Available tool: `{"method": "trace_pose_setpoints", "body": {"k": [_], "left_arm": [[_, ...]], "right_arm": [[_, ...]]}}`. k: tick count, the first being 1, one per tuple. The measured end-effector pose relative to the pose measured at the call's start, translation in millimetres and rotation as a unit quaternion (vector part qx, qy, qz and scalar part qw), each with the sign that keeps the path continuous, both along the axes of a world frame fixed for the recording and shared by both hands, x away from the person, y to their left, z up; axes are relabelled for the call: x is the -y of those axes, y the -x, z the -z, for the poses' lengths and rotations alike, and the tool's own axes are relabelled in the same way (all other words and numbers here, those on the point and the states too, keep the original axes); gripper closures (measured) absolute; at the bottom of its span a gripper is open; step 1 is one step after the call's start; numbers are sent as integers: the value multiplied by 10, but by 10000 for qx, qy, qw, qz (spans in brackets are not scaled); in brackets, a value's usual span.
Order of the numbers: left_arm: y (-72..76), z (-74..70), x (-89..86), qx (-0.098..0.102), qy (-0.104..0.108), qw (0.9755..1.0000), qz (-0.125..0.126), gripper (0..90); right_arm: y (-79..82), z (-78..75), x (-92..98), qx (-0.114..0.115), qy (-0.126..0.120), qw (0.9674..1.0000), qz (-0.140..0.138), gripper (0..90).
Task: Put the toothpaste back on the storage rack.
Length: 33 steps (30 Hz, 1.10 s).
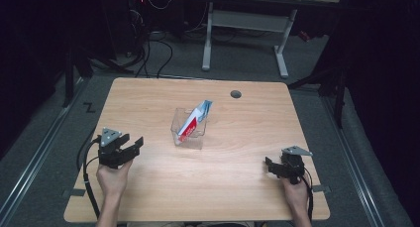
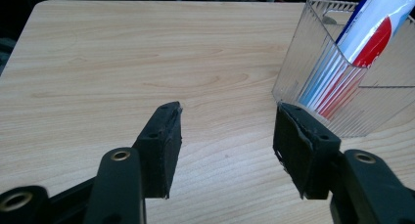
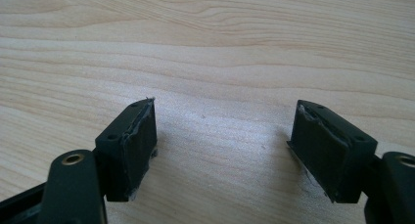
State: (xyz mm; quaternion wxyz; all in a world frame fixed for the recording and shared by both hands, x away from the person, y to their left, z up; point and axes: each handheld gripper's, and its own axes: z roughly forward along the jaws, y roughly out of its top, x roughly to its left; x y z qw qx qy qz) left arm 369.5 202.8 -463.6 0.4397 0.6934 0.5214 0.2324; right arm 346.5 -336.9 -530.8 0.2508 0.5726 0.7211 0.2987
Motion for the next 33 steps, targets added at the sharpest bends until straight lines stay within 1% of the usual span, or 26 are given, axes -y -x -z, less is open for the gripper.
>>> {"method": "trace_pose_setpoints", "body": {"k": [12, 16, 21, 33], "left_arm": [[2, 95, 22, -119, -68, 9999, 12, 441], [3, 139, 25, -147, -26, 9999, 12, 437], [-1, 199, 31, -205, -20, 9998, 23, 425], [-12, 339, 65, -366, -207, 9991, 2, 421]], "right_arm": [[0, 0, 0, 1, 1, 10000, 0, 251], [1, 0, -1, -2, -3, 10000, 2, 251], [1, 0, -1, -1, -3, 10000, 2, 251], [1, 0, -1, -1, -4, 10000, 2, 251]]}}
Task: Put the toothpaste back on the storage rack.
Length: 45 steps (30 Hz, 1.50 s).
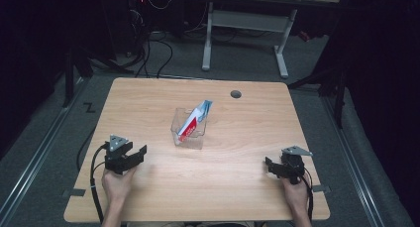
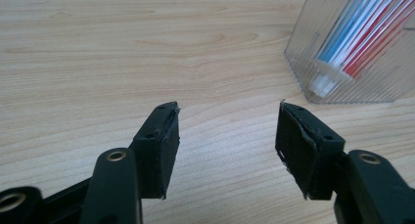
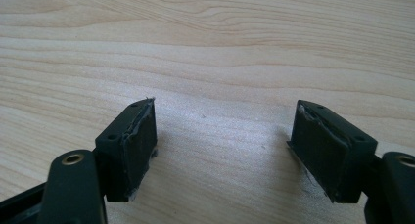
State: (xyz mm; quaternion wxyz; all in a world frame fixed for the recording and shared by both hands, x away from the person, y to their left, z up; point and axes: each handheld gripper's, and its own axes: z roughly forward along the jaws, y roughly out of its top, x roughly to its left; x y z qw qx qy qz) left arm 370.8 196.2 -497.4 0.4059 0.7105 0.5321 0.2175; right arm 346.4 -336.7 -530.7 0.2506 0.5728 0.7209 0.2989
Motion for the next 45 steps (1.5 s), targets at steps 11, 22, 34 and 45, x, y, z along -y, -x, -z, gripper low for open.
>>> {"method": "trace_pose_setpoints", "body": {"k": [11, 22, 34, 45], "left_arm": [[-11, 123, 35, -131, -44, 9999, 2, 419], [-43, 189, 97, -234, -201, 9995, 25, 419], [-76, 281, 148, -288, -314, 9991, -6, 420], [-119, 359, 187, -364, -506, 9980, -38, 420]], "right_arm": [[0, 0, 0, 0, 1, 10000, 0, 251], [0, 0, 0, 0, 0, 10000, -1, 251], [1, 1, 1, 7, 9, 10000, -7, 251], [1, 0, 1, 4, 9, 10000, -9, 251]]}}
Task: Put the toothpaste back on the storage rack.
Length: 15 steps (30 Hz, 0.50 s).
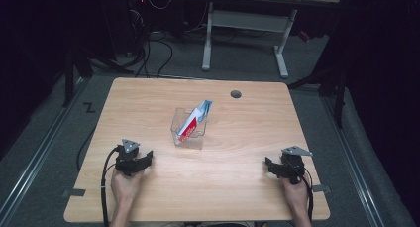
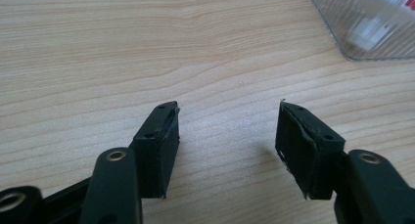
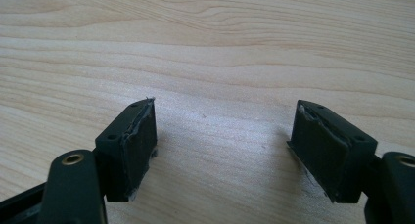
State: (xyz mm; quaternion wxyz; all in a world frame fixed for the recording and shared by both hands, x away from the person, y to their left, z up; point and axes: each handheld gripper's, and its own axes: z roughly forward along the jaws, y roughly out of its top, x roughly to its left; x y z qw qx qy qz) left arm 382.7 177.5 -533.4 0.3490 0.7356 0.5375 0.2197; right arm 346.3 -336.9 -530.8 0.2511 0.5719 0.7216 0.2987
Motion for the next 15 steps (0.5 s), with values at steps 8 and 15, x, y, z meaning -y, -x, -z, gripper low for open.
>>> {"method": "trace_pose_setpoints", "body": {"k": [8, 15], "left_arm": [[-13, 26, 8, 55, -69, 9999, -56, 419], [-14, 30, 42, 65, -208, 9998, 9, 379]], "right_arm": [[0, 1, -1, 5, -1, 10000, 4, 251], [1, 1, -1, 0, -3, 10000, 5, 251]]}}
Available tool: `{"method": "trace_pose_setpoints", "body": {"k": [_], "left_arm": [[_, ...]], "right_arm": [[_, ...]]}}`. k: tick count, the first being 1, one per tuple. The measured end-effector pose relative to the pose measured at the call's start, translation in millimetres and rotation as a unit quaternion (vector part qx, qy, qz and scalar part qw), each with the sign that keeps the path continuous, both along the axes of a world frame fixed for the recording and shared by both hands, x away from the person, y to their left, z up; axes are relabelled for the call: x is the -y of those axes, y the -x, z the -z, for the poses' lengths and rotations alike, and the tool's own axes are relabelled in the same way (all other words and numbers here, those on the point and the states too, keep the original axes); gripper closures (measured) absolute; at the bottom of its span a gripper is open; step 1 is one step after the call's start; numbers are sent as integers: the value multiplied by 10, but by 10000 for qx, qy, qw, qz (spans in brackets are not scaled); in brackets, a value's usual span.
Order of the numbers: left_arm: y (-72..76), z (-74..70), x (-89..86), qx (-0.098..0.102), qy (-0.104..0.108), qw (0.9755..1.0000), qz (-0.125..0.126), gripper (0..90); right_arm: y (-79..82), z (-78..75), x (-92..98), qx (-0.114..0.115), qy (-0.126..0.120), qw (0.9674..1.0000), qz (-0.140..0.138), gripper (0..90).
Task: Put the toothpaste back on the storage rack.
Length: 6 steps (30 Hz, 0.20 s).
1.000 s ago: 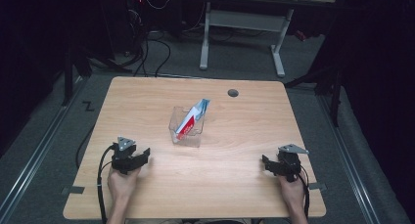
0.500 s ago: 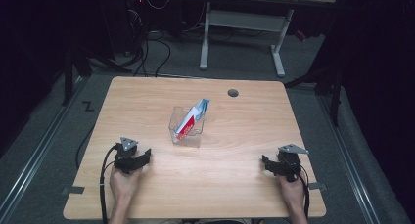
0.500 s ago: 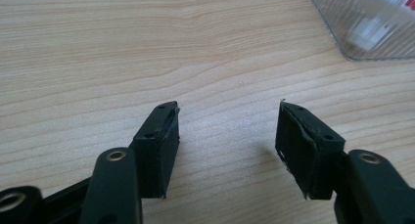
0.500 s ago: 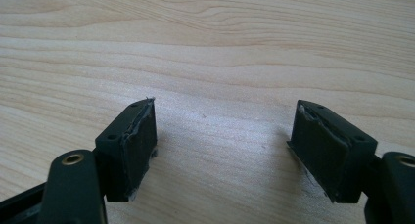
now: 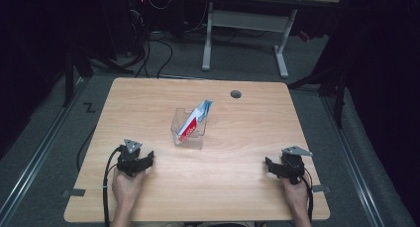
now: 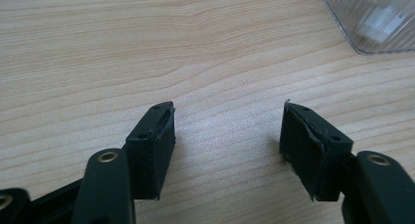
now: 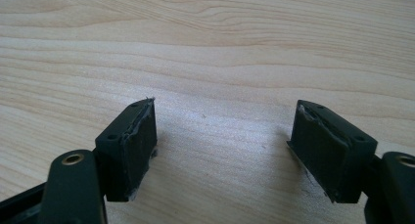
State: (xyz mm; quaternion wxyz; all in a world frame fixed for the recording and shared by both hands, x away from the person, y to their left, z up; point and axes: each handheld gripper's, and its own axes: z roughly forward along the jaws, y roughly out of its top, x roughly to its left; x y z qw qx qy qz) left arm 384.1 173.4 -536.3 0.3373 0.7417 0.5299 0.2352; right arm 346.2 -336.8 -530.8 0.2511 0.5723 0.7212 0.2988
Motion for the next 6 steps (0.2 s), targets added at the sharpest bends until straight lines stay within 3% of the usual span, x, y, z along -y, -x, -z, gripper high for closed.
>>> {"method": "trace_pose_setpoints", "body": {"k": [6], "left_arm": [[5, 0, 8, -15, -1, 10000, 7, 360]], "right_arm": [[0, 0, 0, 0, -1, 10000, -7, 250]]}}
